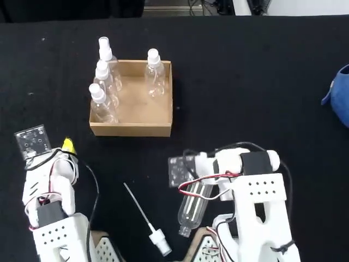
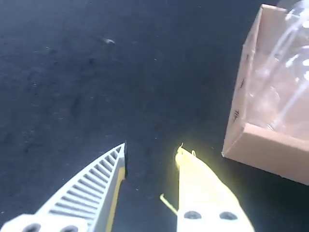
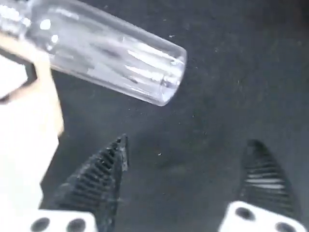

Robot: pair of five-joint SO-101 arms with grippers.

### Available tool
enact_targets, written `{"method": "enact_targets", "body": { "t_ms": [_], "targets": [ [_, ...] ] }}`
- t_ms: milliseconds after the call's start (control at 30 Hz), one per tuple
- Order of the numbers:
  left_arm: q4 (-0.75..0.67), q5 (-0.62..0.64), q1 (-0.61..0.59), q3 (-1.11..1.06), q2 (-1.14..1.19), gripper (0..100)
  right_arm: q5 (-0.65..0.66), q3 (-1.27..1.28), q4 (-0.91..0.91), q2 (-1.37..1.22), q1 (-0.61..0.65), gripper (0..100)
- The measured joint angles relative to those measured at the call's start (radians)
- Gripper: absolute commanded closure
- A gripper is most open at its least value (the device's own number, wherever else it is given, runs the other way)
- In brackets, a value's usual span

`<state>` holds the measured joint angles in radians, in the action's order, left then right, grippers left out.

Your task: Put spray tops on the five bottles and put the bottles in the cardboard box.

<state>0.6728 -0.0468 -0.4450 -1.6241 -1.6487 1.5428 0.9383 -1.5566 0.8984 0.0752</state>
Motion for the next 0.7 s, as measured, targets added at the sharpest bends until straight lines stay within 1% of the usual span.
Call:
{"method": "enact_targets", "body": {
  "t_ms": [100, 167, 333, 433, 467, 533, 633, 700],
  "targets": [
    [-0.005, 0.000, -0.020, 0.000, 0.000, 97, 0.126, 0.000, 0.000, 0.000, 0.020, 62.1],
    [-0.005, 0.000, -0.029, 0.000, 0.000, 97, 0.172, 0.015, -0.002, 0.000, 0.057, 62.1],
    [-0.005, 0.000, -0.038, 0.000, 0.000, 97, 0.176, 0.101, -0.002, 0.000, 0.233, 62.1],
    [-0.005, 0.000, -0.040, 0.000, 0.000, 97, 0.112, 0.163, 0.025, 0.000, 0.350, 62.5],
    [-0.005, 0.000, -0.046, 0.000, 0.000, 97, 0.091, 0.187, 0.044, 0.000, 0.376, 64.3],
    [-0.005, 0.000, -0.048, 0.000, 0.000, 97, 0.054, 0.242, 0.087, 0.000, 0.443, 71.3],
    [-0.005, 0.000, -0.049, 0.000, 0.000, 97, 0.005, 0.295, 0.138, 0.002, 0.514, 87.6],
    [-0.005, 0.000, -0.049, 0.000, 0.000, 97, -0.046, 0.296, 0.144, 0.002, 0.529, 99.2]
  ]
}}
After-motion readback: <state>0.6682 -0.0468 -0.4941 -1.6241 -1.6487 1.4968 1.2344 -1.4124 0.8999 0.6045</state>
